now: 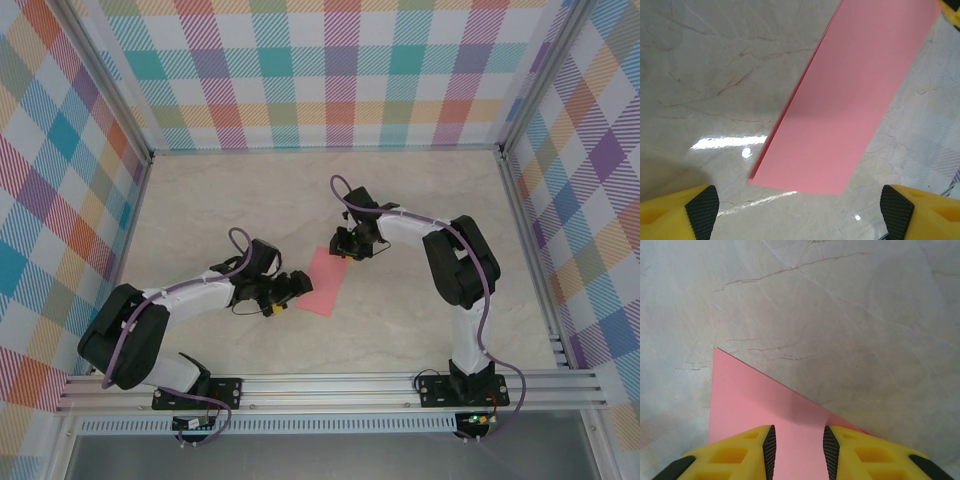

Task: Fold a paper plane with a square sheet of paper (pick it up from the middle)
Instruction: Fold the triangle a second time at the center of the table.

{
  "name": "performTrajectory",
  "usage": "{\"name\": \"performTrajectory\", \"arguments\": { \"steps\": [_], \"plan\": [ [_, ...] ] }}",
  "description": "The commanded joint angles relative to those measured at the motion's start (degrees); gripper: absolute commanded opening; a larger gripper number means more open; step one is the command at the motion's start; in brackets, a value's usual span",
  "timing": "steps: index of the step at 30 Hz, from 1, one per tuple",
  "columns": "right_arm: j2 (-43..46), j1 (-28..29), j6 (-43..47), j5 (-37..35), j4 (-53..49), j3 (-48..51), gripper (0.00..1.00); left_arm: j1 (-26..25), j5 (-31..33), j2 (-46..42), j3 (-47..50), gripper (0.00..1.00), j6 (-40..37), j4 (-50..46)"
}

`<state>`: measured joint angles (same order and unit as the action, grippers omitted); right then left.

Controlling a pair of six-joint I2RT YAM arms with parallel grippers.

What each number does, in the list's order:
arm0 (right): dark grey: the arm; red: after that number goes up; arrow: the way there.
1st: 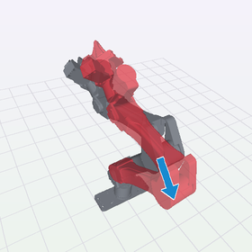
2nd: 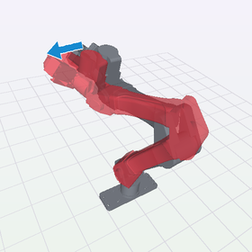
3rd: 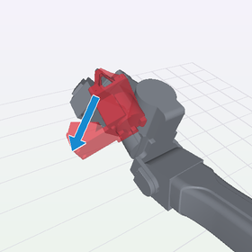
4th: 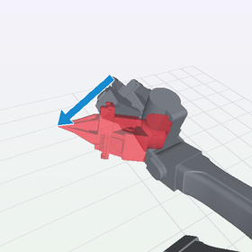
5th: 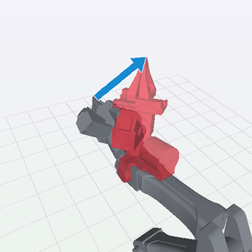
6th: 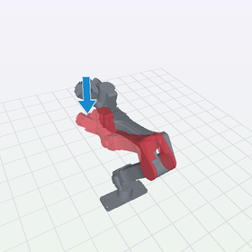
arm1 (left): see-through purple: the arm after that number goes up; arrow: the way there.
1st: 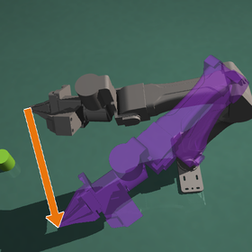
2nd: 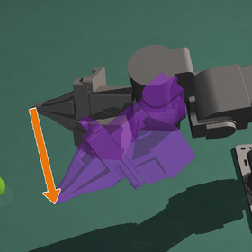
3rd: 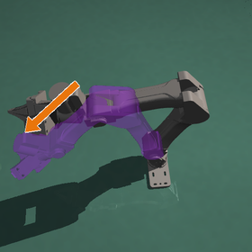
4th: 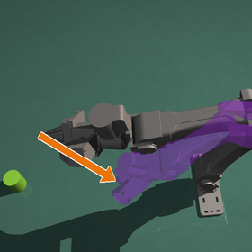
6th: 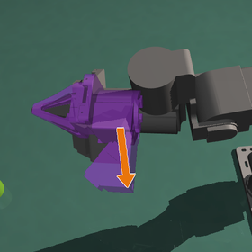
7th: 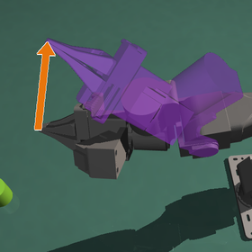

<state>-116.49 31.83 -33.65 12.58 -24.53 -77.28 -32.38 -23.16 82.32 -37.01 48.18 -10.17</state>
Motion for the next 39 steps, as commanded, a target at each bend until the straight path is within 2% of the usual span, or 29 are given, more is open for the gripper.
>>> {"name": "performTrajectory", "arguments": {
  "steps": [1, 9, 21, 39],
  "plan": [
    [-3.6, 0.2, -1.3, -1.9, -2.7, 0.6, 0.34, -0.8, -1.5, 1.1, -1.6, 0.86, 0.7, 0.2],
    [-4.1, 0.0, -1.1, -1.4, -2.4, 1.3, 0.33, -0.9, -3.1, 2.3, -1.5, 0.82, 2.3, 3.9],
    [-4.1, 0.1, -0.6, -1.0, -1.8, 1.8, 0.32, -1.0, -0.7, 4.5, -2.4, 0.79, 3.0, 2.9],
    [-4.8, -0.1, -0.5, -0.4, -1.4, 1.9, 0.31, -2.0, -4.5, 4.3, -2.7, 0.62, 2.8, 5.8]
  ]
}}
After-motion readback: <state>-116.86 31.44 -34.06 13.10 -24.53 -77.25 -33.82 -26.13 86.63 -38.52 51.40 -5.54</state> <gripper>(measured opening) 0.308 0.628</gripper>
